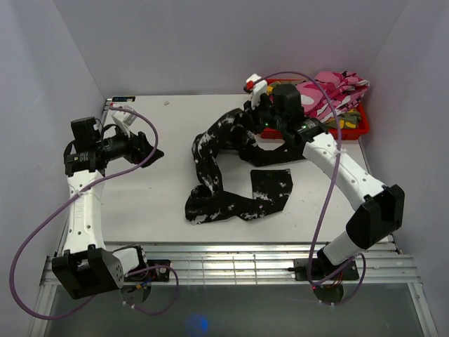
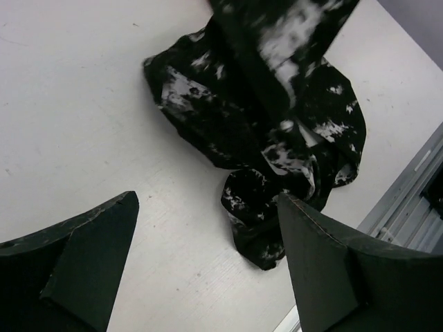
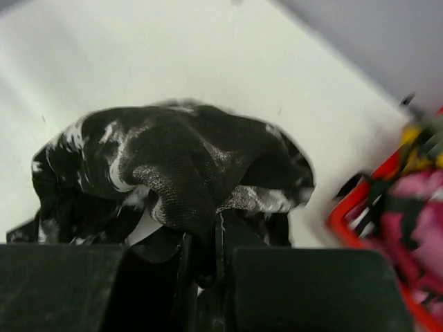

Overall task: Fold and stack the trousers
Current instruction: Move the trousers to the center of the board

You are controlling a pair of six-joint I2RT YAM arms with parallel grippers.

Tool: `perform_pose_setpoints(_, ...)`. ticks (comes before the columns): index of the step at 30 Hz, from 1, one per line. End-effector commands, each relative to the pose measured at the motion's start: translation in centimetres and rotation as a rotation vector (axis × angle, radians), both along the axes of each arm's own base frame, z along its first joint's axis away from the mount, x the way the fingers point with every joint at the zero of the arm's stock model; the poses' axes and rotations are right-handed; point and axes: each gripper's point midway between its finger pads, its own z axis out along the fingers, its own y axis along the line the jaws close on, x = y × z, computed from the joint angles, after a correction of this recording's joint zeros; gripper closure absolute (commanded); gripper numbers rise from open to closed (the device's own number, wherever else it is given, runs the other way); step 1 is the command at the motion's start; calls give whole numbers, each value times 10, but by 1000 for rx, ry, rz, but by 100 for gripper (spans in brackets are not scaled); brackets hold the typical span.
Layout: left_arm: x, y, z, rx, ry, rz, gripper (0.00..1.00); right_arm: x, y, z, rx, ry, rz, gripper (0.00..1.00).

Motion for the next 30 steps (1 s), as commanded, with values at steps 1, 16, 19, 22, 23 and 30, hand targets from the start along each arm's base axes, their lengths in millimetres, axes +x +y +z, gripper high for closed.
perform_pose_setpoints(1, -21, -16, -8, 61, -37, -119, 10, 4, 0, -47, -2, 94, -38, 92)
perform_pose_setpoints(16, -75, -128, -120, 418, -4, -442, 6, 2, -11, -45, 12, 132, -103, 92)
perform_pose_setpoints(19, -84, -143, -143, 478, -8, -469, 2, -4, -20, -52, -16, 124, -118, 92)
perform_pose_setpoints(22, -77, -149, -169, 548, -13, -443, 2, -8, -27, -61, -30, 137, -126, 92)
perform_pose_setpoints(23, -73, -149, -175, 566, -10, -431, 3, -9, -28, -64, -35, 141, -124, 92)
perform_pose_setpoints(30, -64, -151, -221, 701, 52, -456, 51, -23, -44, -69, -90, 153, -92, 92)
